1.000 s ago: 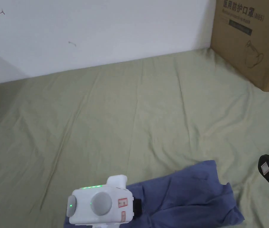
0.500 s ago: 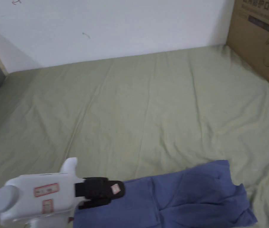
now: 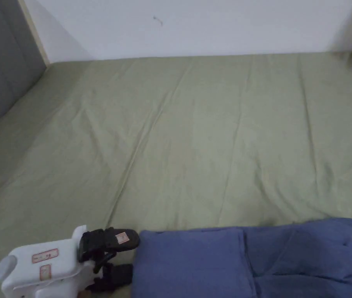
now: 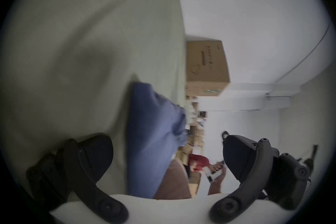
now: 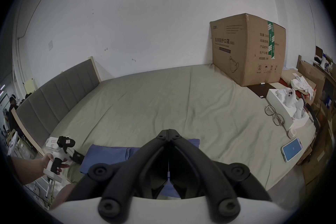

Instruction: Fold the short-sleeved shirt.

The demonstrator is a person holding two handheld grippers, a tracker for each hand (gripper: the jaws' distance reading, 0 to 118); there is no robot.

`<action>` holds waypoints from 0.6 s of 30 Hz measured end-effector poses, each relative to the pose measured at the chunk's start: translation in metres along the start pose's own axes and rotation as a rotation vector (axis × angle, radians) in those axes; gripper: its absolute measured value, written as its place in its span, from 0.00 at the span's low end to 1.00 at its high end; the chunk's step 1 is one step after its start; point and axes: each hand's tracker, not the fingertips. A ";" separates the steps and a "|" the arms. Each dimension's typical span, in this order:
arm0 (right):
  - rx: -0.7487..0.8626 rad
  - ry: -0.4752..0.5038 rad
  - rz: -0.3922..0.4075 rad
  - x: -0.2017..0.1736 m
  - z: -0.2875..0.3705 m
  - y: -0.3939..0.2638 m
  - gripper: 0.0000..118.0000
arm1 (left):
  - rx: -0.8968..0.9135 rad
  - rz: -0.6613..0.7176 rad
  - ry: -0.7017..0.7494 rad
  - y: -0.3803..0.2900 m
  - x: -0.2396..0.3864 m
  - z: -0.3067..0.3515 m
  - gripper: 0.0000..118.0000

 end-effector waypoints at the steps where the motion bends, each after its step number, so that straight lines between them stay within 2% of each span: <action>1: -0.008 0.004 0.008 -0.003 -0.002 0.000 0.00 | -0.008 -0.027 -0.090 0.004 0.003 -0.013 1.00; 4: -0.019 0.015 0.015 -0.009 -0.006 0.002 0.00 | -0.066 0.045 -0.139 0.010 -0.009 -0.045 1.00; 5: -0.022 0.018 0.016 -0.012 -0.005 0.004 0.00 | -0.069 0.019 -0.110 0.015 -0.007 -0.054 0.93; 6: -0.023 0.019 0.018 -0.013 -0.005 0.005 0.00 | -0.086 -0.019 -0.073 0.018 -0.002 -0.056 0.72; 7: -0.023 0.021 0.018 -0.013 -0.005 0.005 0.00 | -0.097 -0.053 -0.008 0.015 0.002 -0.060 0.30; 8: -0.022 0.021 0.018 -0.013 -0.005 0.005 0.00 | -0.103 -0.077 0.126 0.013 0.003 -0.066 0.04; 9: -0.023 0.022 0.017 -0.011 -0.004 0.004 0.00 | -0.112 -0.114 0.348 0.012 0.001 -0.075 0.04; 10: -0.025 0.023 0.014 -0.010 -0.004 0.003 0.00 | -0.110 -0.114 0.418 0.010 -0.010 -0.069 0.04; 11: -0.027 0.023 0.011 -0.008 -0.003 0.003 0.00 | -0.065 -0.050 0.204 0.008 0.006 -0.068 0.04; 12: -0.028 0.023 0.008 -0.006 -0.002 0.003 0.00 | -0.084 -0.095 0.262 0.005 0.016 -0.066 0.04; 14: -0.027 0.023 -0.002 -0.003 0.001 0.004 0.00 | -0.100 -0.282 0.440 -0.008 0.052 -0.062 0.04; 17: -0.011 0.030 -0.028 0.004 0.006 0.003 0.00 | -0.068 -0.359 0.572 -0.015 0.099 -0.038 0.04; 18: -0.007 0.034 -0.039 0.006 0.007 0.002 0.00 | -0.037 -0.391 0.643 -0.001 0.061 -0.047 0.04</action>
